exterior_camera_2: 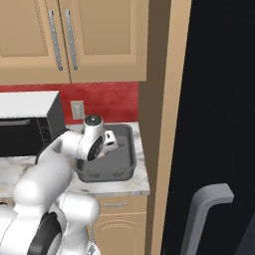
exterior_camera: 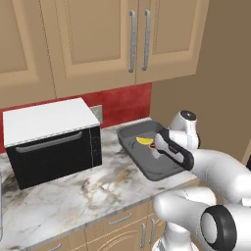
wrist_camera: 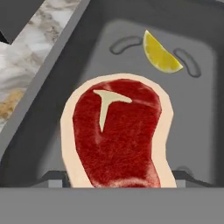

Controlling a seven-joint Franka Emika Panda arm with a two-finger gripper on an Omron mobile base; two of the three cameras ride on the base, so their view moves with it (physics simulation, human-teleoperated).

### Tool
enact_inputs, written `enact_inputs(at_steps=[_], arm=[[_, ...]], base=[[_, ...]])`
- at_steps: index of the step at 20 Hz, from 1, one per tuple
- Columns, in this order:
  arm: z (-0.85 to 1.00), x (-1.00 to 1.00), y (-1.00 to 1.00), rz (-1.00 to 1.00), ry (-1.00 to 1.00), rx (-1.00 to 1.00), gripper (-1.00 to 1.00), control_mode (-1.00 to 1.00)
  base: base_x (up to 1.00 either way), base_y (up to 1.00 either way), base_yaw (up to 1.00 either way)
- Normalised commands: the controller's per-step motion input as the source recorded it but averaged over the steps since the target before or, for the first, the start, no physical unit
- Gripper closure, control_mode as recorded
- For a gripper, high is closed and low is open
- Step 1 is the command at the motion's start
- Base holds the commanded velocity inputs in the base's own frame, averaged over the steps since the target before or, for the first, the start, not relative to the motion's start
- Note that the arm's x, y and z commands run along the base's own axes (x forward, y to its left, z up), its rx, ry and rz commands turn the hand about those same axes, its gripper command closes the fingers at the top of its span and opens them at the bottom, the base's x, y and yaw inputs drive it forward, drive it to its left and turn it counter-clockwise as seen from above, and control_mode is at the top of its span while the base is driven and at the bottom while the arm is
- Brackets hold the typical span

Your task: Place one lemon wedge and one steak in each tupperware on the nearby counter, to pack two identical lunches.

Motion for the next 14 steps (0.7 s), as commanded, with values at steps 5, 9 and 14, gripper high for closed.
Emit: enact_inputs(at_steps=[5, 9, 14], arm=[[-0.41, 0.35, 0.0, 0.0, 0.0, 0.0, 1.0, -1.0], [-0.35, 0.34, 0.0, 0.01, 0.0, 0.0, 1.0, -1.0], [-0.31, 0.35, 0.0, 0.02, 0.0, 0.0, 1.0, -1.0]], base=[[0.0, 0.0, 0.0], [0.0, 0.0, 0.0], [0.0, 0.0, 0.0]])
